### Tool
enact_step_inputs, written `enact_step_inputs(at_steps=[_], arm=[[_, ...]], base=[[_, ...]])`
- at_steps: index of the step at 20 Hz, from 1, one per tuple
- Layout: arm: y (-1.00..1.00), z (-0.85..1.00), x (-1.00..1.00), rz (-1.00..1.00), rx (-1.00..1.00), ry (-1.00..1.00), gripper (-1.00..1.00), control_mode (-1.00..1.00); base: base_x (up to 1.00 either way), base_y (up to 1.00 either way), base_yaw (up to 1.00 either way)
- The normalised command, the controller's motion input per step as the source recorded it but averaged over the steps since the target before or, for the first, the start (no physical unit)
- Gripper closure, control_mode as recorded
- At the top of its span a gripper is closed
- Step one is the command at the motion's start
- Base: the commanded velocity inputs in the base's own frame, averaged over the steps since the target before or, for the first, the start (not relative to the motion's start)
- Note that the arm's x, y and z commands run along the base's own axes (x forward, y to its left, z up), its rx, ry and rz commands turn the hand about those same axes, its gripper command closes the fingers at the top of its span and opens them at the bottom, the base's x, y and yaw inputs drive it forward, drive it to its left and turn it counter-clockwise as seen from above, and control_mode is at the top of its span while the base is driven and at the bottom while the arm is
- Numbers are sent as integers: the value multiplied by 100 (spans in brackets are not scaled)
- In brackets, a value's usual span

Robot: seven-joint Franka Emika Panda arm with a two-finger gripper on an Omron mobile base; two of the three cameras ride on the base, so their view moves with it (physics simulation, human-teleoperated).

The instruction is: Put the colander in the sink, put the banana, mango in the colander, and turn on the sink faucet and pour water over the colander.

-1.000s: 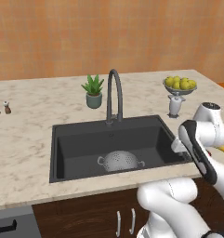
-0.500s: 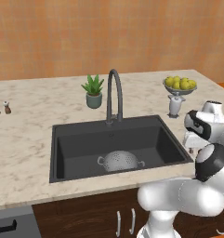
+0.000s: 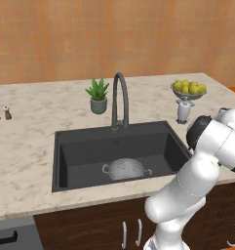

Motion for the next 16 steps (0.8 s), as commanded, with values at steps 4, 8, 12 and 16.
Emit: enact_step_inputs(at_steps=[4, 8, 12, 16], arm=[[-5, -44, -38, 0, 0, 2, -100, -100], [1, -4, -2, 0, 0, 0, -100, -100], [17, -16, -5, 0, 0, 0, -100, -100], [31, -32, 0, 0, -2, 0, -100, -100]], base=[[0, 0, 0], [0, 0, 0], [0, 0, 0], [0, 0, 0]])
